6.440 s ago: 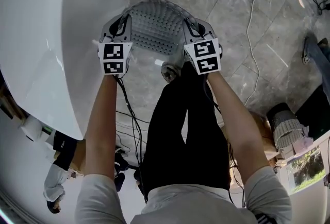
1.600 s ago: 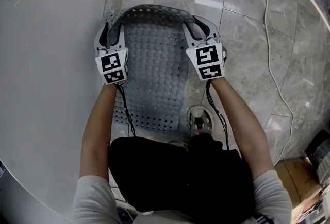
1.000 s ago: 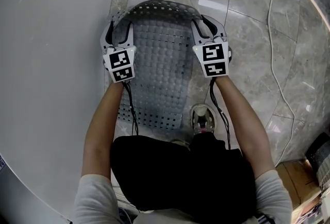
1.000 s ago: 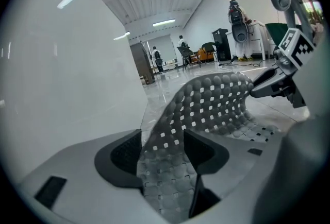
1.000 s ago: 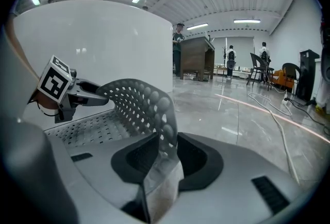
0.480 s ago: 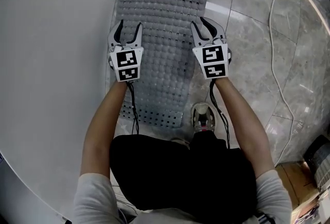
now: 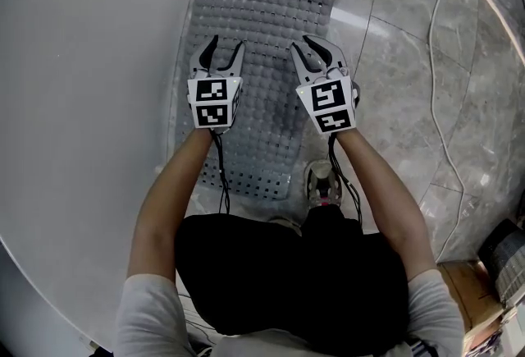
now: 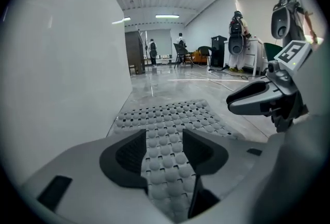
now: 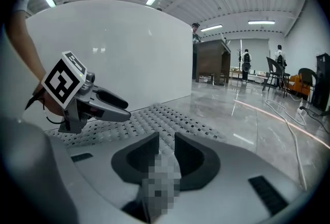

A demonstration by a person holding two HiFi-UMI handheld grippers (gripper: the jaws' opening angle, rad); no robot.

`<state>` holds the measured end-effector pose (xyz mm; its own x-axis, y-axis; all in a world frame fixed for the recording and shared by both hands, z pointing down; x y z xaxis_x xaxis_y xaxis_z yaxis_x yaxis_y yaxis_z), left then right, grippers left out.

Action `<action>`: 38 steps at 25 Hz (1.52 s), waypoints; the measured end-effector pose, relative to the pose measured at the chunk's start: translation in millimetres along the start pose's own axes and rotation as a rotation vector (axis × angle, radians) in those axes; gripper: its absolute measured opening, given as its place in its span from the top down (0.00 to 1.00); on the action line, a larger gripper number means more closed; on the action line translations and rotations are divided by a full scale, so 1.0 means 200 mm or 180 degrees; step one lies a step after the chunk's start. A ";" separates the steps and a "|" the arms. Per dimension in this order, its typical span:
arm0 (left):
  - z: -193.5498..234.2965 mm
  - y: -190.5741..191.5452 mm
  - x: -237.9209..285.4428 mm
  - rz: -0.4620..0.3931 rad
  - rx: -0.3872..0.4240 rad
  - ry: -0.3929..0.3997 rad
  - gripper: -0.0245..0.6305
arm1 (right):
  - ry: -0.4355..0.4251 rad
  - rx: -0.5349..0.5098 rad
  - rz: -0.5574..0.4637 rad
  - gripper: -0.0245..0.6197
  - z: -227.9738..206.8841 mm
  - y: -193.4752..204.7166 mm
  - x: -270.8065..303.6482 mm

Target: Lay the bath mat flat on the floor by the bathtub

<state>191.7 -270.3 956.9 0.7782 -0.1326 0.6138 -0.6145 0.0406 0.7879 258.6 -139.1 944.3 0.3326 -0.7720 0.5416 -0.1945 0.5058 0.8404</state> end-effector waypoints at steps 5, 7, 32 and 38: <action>-0.07 -0.02 -0.03 0.0024 0.0191 0.0128 0.85 | -0.0091 -0.0088 -0.0021 0.86 0.06 -0.03 0.03; -0.08 -0.03 -0.05 0.0006 0.0255 0.0142 0.89 | -0.0108 -0.0102 -0.0069 0.91 0.09 -0.06 0.04; -0.04 -0.12 -0.46 0.0007 -0.0226 -0.0059 0.95 | -0.0668 -0.0889 0.0208 0.95 0.25 -0.37 -0.11; -0.10 -0.33 -0.80 0.0184 -0.0317 -0.0062 0.95 | -0.0849 -0.0788 0.0386 0.95 0.29 -0.59 -0.37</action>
<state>109.9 -231.0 808.0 0.7386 -0.1463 0.6580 -0.6416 0.1469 0.7529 203.8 -163.4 805.3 0.0626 -0.7574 0.6500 0.0220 0.6522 0.7578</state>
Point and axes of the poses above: the fingertips, and each gripper's own axes: x forward along the fingers, z to its left, y out of its underside, the point moved 1 cm from there along -x, backward along the fingers, and after that the axes turned 2 degrees about y, right-handed, at the moved point
